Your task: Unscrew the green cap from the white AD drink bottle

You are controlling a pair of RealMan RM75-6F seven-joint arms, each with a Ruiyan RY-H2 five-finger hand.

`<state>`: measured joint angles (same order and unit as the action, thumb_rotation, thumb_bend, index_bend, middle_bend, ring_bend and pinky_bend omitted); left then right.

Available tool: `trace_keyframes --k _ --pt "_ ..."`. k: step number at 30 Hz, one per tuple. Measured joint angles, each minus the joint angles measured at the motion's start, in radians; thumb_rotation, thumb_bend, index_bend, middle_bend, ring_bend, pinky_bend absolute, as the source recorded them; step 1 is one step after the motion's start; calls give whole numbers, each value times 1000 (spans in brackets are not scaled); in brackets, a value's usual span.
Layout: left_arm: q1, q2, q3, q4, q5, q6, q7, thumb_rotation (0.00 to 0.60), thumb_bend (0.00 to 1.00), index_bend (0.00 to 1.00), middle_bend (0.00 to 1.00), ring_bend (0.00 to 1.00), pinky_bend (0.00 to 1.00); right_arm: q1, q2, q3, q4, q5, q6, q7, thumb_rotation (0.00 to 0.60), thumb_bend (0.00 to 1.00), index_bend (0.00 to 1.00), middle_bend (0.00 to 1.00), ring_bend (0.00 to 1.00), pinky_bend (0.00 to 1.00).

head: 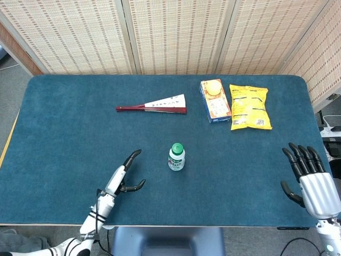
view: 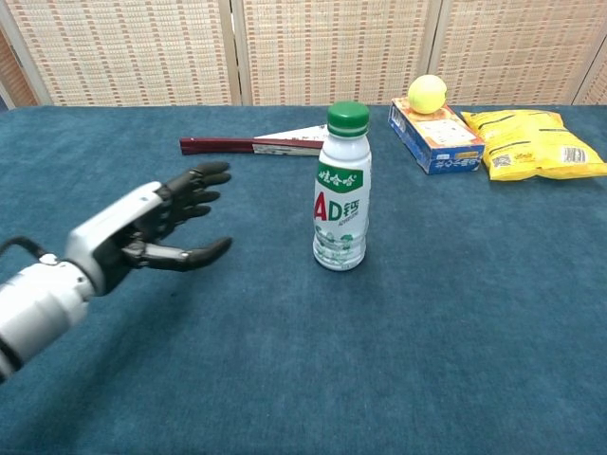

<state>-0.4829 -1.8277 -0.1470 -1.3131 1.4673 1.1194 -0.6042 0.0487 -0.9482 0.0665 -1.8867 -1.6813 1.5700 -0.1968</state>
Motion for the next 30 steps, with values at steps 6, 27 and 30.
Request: trace_keyframes --k 6,27,30 --pt "-67 -85 -52 88 -48 -62 2 600 355 0 0 0 0 14 44 6 -43 17 -28 -2 600 248 0 0 0 0" --pt "-279 -202 -178 197 -107 -229 -136 600 357 0 0 0 0 33 63 11 -4 88 -69 81 600 248 0 0 0 0" --pt "-311 -215 -195 215 -117 -250 -143 600 357 0 0 0 0 31 67 11 6 98 -69 100 600 248 0 0 0 0"
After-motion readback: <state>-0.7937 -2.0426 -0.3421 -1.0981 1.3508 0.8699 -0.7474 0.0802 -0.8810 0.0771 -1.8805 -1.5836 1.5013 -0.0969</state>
